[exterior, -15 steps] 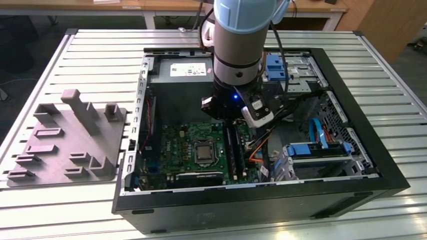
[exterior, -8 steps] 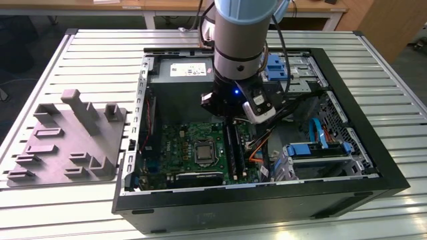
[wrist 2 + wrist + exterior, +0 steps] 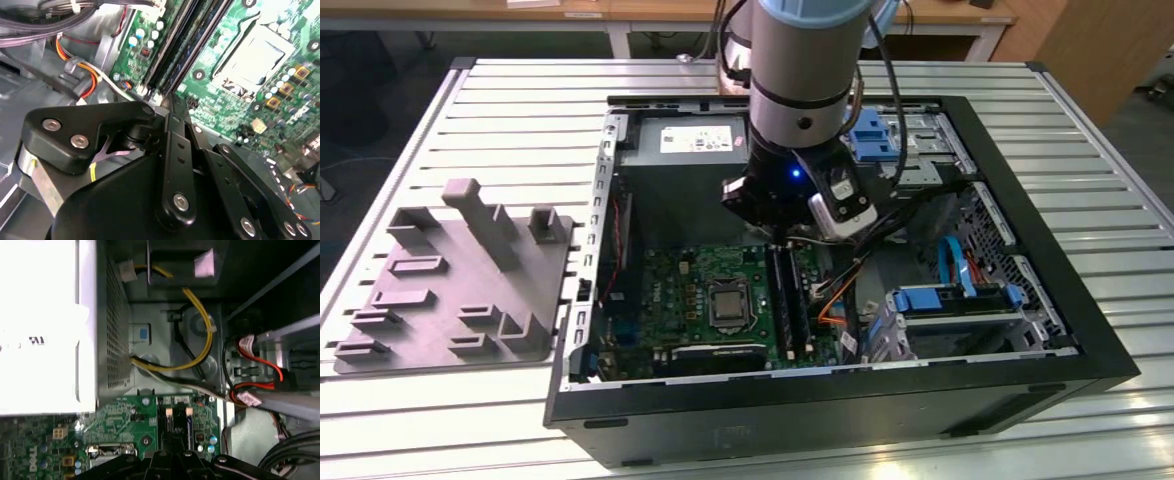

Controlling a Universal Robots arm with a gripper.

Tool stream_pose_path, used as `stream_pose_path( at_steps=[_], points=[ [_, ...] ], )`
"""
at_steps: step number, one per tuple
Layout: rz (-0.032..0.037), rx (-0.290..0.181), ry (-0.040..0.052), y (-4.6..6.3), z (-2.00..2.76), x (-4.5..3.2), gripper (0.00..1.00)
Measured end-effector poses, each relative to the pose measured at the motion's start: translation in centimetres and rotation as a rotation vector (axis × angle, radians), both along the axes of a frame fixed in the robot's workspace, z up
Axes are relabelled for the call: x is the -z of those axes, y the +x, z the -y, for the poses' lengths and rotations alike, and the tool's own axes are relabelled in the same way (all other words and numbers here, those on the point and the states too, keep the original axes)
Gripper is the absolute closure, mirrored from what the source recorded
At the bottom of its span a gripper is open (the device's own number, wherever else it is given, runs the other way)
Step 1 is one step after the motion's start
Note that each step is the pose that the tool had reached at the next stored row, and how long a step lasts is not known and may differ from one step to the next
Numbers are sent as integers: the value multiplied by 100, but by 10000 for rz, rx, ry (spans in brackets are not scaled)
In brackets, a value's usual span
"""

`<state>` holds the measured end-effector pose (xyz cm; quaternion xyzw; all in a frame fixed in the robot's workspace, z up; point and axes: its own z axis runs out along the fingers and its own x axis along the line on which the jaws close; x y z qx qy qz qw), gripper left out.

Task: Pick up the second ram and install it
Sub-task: 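Press down the second ram until it locks into place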

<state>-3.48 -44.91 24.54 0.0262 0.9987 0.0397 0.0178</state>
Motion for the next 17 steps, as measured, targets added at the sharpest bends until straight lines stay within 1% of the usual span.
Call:
stream_pose_path(
  at_steps=[5,14,15,17],
  points=[
    [0,0,1,0,162,2,90],
    [0,0,-1,0,506,29,90],
    [0,0,0,0,538,35,90],
    [-1,1,0,0,587,44,90]
  ],
)
